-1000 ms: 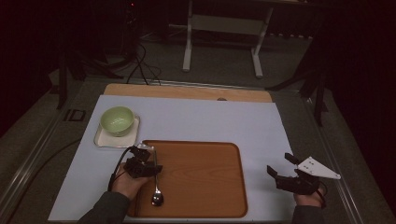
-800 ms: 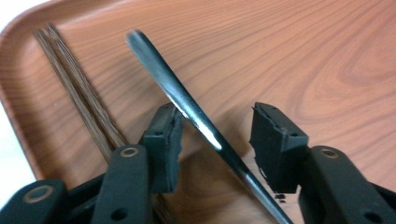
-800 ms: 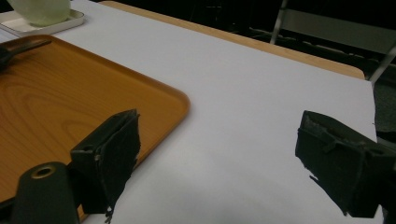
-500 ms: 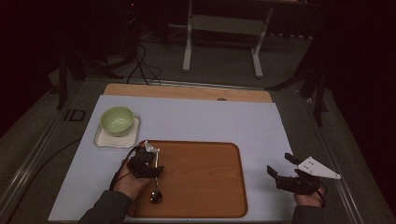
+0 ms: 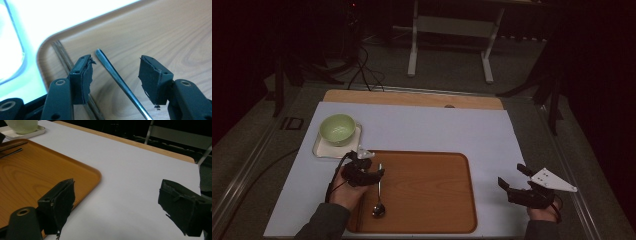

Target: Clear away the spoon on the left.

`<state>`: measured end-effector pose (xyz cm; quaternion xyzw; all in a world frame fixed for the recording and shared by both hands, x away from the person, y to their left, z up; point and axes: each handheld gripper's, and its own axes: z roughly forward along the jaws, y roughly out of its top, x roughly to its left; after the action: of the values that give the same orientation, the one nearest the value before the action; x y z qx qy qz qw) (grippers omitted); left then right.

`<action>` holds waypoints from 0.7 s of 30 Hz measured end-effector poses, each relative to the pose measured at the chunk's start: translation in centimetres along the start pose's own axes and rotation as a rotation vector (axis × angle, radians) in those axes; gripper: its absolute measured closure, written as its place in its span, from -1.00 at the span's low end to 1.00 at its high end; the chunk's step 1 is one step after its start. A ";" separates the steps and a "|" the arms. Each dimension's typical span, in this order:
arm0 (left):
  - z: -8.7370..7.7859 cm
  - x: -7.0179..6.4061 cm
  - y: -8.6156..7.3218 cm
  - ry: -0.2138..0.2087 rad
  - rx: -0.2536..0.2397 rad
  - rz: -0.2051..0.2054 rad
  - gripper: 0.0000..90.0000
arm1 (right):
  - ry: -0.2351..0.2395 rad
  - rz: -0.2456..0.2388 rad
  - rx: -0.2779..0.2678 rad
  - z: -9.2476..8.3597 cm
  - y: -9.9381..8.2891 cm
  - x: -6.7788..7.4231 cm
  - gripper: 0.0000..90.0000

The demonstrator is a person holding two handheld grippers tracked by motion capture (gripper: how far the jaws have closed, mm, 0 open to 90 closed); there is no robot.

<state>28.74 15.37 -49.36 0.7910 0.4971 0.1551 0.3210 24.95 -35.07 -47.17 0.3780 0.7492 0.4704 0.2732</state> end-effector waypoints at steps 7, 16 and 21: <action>-1.2 1.0 0.1 0.007 -0.076 -0.028 -0.01 | 0.000 -0.004 0.002 0.0 0.0 0.0 -0.70; -3.0 2.2 0.4 0.036 -0.181 -0.052 -0.02 | 0.002 -0.005 0.007 0.0 -0.1 -0.1 -0.70; -4.0 3.2 0.3 0.055 -0.227 -0.082 -0.03 | 0.001 -0.005 0.008 0.0 -0.1 0.0 -0.70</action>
<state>28.14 19.54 -46.41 0.7242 0.5167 0.2188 0.4009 24.94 -35.14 -47.25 0.3768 0.7521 0.4671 0.2723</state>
